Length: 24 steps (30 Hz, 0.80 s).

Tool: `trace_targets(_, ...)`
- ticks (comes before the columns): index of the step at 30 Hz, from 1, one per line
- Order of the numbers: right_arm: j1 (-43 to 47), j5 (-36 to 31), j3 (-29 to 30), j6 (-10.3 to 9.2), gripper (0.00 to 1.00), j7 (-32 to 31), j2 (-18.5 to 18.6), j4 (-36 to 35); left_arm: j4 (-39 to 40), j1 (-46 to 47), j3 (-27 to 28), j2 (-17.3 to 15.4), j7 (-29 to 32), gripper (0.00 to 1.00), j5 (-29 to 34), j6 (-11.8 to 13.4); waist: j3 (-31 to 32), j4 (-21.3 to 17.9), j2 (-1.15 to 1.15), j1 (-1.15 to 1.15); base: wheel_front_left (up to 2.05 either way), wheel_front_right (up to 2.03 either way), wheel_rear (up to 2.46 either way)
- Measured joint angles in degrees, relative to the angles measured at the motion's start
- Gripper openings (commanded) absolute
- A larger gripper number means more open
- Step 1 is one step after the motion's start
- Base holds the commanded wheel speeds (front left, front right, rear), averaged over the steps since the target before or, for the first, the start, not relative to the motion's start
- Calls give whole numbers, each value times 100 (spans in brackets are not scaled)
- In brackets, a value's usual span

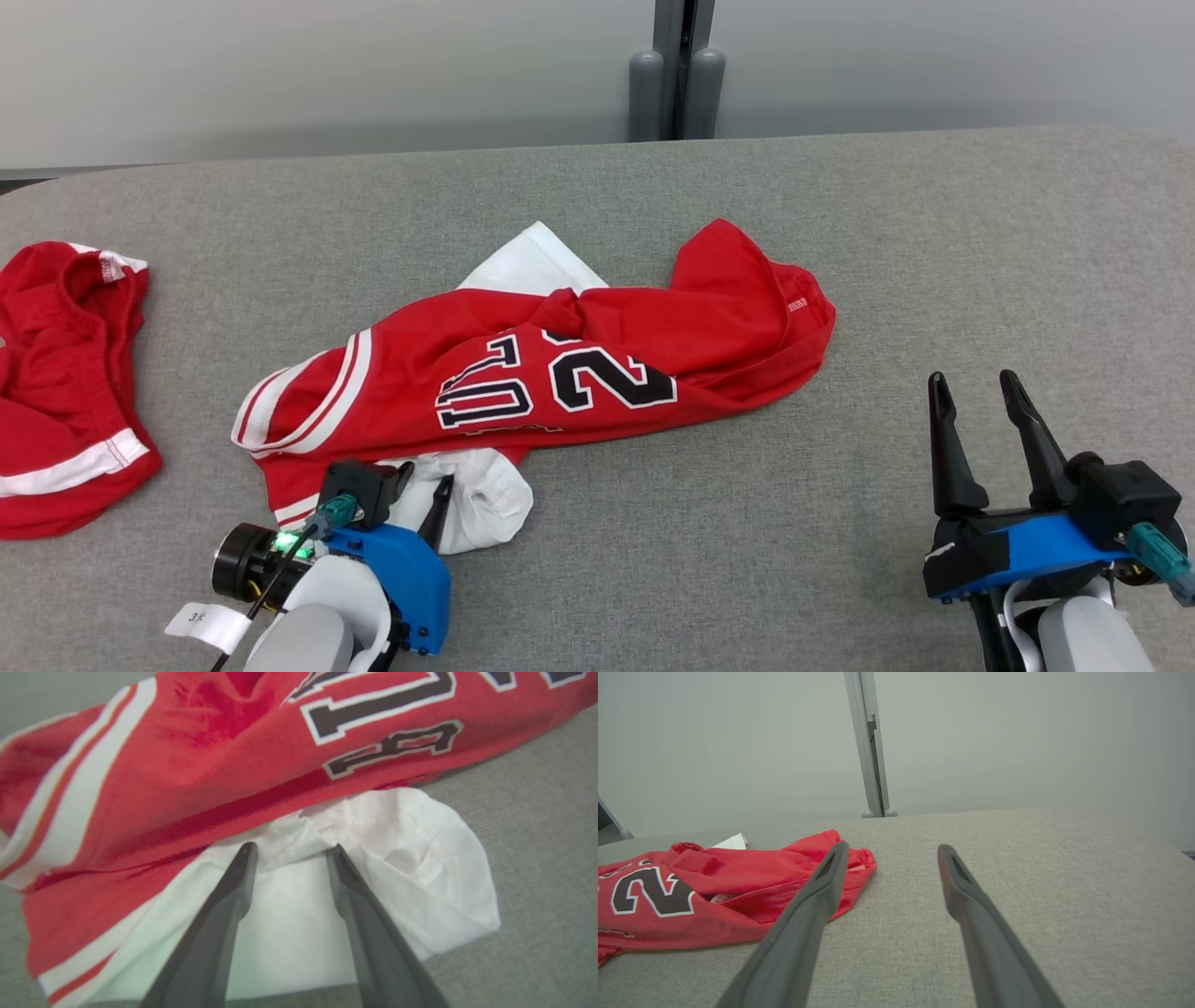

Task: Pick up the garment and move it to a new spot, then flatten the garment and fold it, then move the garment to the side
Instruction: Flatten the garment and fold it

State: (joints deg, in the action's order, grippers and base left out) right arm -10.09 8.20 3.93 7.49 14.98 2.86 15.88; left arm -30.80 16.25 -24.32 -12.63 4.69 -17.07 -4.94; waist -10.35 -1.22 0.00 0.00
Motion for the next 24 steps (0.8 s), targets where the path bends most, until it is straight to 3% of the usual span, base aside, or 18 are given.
trace_targets(1, -2, -1, -8, 0, 100, 0, 0, 1, -60, 42, -14, 9, -44, 3, -1, -10, 1, 4, 0, 0, 0, 0, 0)
trace_targets(2, -2, -2, -14, 0, 100, 0, 0, 2, -105, 72, -12, 24, -120, 0, -2, -12, 2, 8, 0, 0, 0, 0, 0)
trace_targets(9, 13, -8, 12, 0, 100, 0, 0, 2, -294, 223, -69, 107, -545, 0, 0, -25, 84, 113, 0, 0, 0, 0, 0)
trace_targets(15, 92, 7, 21, 0, 100, 4, 1, 29, 90, 74, -90, 18, -708, 0, -1, -4, 215, 307, 0, 0, 0, 0, 0)
trace_targets(24, 225, 25, 97, 0, 100, 5, -1, 38, 1222, -1002, -260, -202, -249, 0, -124, 122, 376, 682, 0, 0, 0, 0, 0)
